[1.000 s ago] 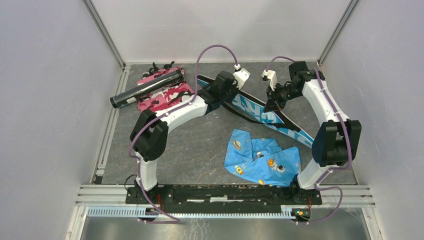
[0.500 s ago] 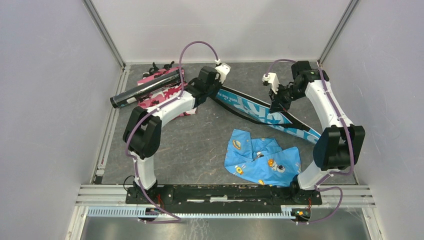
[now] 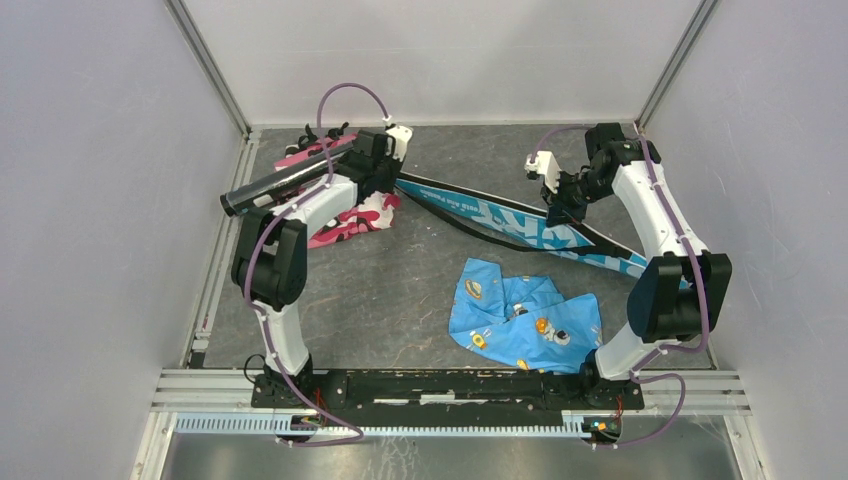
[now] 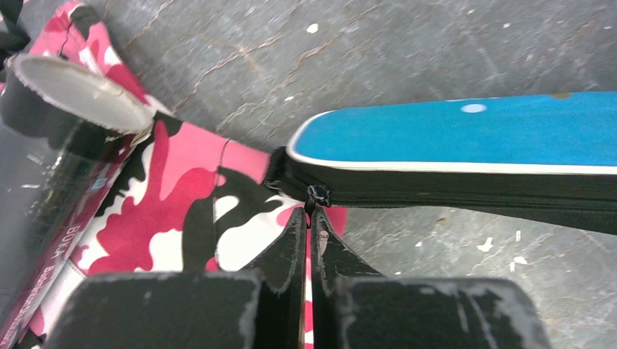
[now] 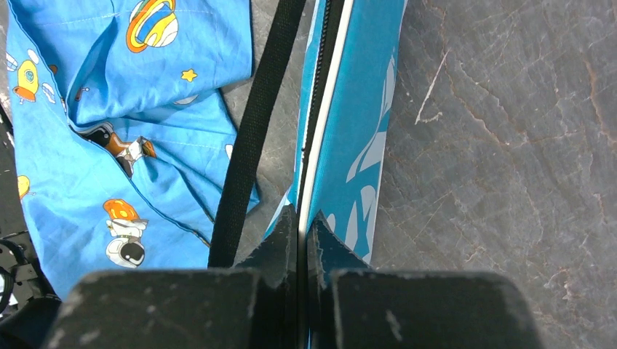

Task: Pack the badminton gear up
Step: Zip the racket bag at the center of the board.

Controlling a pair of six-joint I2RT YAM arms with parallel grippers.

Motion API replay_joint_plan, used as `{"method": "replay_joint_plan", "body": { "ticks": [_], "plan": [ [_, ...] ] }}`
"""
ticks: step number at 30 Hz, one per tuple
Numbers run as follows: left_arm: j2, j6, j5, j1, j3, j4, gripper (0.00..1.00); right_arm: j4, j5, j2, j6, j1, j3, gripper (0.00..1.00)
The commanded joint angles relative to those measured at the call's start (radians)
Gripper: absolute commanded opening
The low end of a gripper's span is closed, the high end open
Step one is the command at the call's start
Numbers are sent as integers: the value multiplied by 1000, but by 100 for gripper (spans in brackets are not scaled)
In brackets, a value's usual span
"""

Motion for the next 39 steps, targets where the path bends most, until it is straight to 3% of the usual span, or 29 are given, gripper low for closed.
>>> {"method": "replay_joint_plan", "body": {
  "ticks": [1, 18, 33, 39],
  "plan": [
    [-27, -10, -23, 95, 7, -14, 2, -61, 33, -51, -94, -22, 0, 0],
    [121, 32, 180, 180, 145, -190, 2, -63, 85, -47, -152, -54, 3, 0],
    [169, 147, 220, 225, 223, -292, 2, -62, 177, -41, -245, -74, -12, 0],
    [175, 161, 246, 224, 223, -307, 2, -62, 125, -21, -236, -77, 0, 0]
  ]
}}
